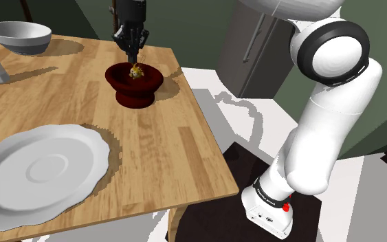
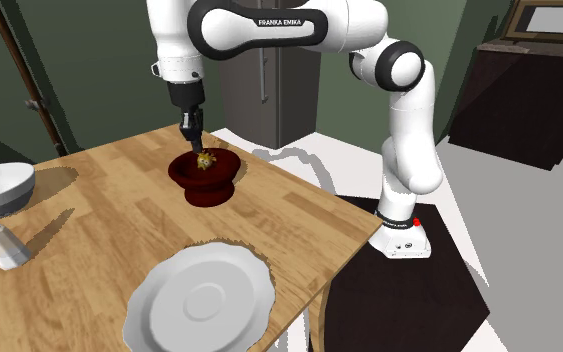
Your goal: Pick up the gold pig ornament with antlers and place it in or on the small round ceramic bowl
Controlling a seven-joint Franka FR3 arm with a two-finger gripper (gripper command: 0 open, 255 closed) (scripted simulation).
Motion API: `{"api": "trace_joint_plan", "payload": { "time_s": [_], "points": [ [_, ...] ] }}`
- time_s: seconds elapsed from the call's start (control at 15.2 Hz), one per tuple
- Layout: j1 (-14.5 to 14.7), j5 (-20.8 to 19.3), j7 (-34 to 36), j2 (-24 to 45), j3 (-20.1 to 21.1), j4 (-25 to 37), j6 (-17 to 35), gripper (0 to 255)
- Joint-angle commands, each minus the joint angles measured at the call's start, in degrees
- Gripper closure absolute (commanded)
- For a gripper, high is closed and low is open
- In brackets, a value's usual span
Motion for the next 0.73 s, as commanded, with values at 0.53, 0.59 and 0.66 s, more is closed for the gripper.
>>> {"api": "trace_joint_plan", "payload": {
  "time_s": [0.53, 0.59, 0.66],
  "points": [
    [0.43, -0.44, 0.17, 2.71, 0.09, 9.81, -7.13, 0],
    [0.6, -0.61, 0.22, 3.73, 0.12, 12.91, -9.21, 0],
    [0.6, -0.61, 0.22, 3.73, 0.11, 12.92, -9.21, 0]
  ]
}}
